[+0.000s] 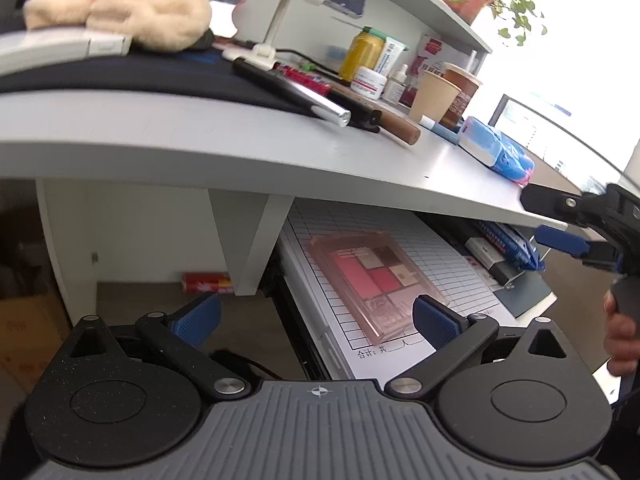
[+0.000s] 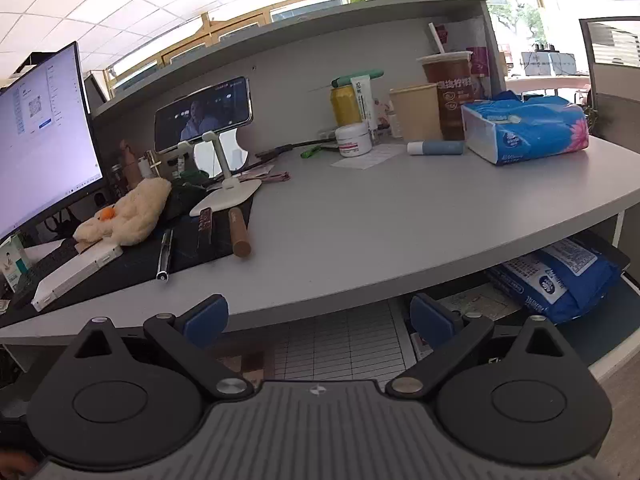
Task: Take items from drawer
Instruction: 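Raise the right tool and move it over the pink eyeshadow palette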
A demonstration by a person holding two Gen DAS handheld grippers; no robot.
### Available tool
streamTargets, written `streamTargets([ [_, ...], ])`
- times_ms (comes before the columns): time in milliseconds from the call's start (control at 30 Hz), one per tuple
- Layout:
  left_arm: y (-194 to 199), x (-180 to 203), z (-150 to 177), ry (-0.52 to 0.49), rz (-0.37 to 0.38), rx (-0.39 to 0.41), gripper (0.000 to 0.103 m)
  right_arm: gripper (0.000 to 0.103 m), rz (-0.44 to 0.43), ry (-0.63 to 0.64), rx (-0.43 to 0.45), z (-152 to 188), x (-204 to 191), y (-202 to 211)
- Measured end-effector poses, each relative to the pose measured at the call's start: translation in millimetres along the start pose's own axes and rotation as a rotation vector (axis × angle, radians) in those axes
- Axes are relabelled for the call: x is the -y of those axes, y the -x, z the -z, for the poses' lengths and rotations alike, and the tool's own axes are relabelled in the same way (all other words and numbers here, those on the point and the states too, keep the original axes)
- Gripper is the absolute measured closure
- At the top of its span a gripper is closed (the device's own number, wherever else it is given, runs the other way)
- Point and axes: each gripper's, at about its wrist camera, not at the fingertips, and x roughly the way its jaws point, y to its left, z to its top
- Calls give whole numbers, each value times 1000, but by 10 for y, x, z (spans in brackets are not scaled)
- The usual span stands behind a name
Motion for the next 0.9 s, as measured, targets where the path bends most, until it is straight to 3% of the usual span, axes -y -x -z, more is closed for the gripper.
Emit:
streamTargets([
  [500, 47, 20, 56, -68, -10, 16, 0, 5, -5, 133, -117, 158, -374, -352],
  [900, 82, -43, 117, -103, 17, 6, 0, 5, -84, 252, -236, 344, -641, -591],
])
